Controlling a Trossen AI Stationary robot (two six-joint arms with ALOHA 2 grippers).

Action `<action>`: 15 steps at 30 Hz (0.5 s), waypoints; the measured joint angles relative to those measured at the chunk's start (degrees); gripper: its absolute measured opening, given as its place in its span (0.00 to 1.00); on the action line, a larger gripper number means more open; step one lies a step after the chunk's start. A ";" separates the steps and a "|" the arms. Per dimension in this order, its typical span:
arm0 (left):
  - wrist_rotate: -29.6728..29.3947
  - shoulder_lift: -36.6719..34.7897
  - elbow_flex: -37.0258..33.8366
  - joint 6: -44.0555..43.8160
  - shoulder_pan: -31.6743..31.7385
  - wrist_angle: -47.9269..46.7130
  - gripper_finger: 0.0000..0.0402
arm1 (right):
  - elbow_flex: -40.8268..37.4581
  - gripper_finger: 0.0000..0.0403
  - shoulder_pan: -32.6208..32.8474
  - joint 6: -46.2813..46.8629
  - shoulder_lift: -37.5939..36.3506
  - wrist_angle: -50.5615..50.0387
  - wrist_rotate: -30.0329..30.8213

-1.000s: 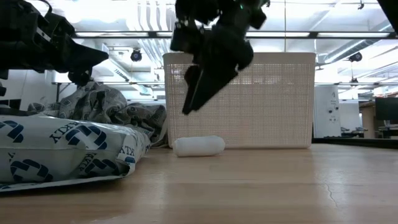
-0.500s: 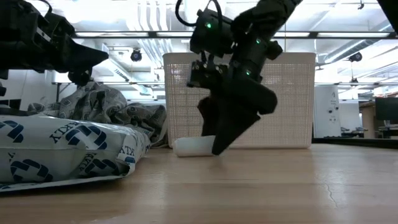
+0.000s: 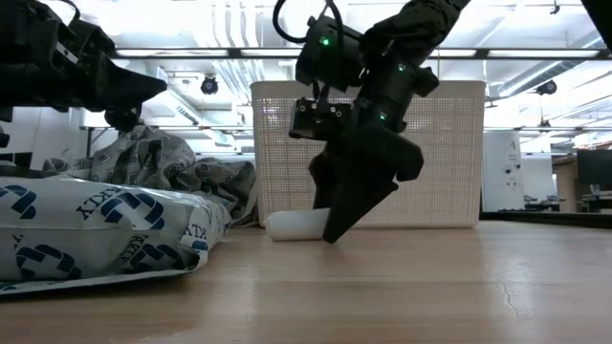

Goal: Pick & place medical supplies in basket/bin
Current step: Put the white bandage into the white bin

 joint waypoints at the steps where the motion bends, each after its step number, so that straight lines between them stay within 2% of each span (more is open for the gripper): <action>1: -0.01 0.00 0.00 -0.01 0.02 0.02 0.00 | 0.00 0.81 0.00 0.57 0.00 0.06 0.56; 5: -0.01 0.00 0.00 -0.01 0.00 0.01 0.00 | 0.00 0.75 0.02 2.00 0.00 0.13 2.06; 15: -0.01 0.00 0.00 -0.01 0.02 0.02 0.00 | 0.27 0.50 0.00 2.32 0.00 0.29 2.70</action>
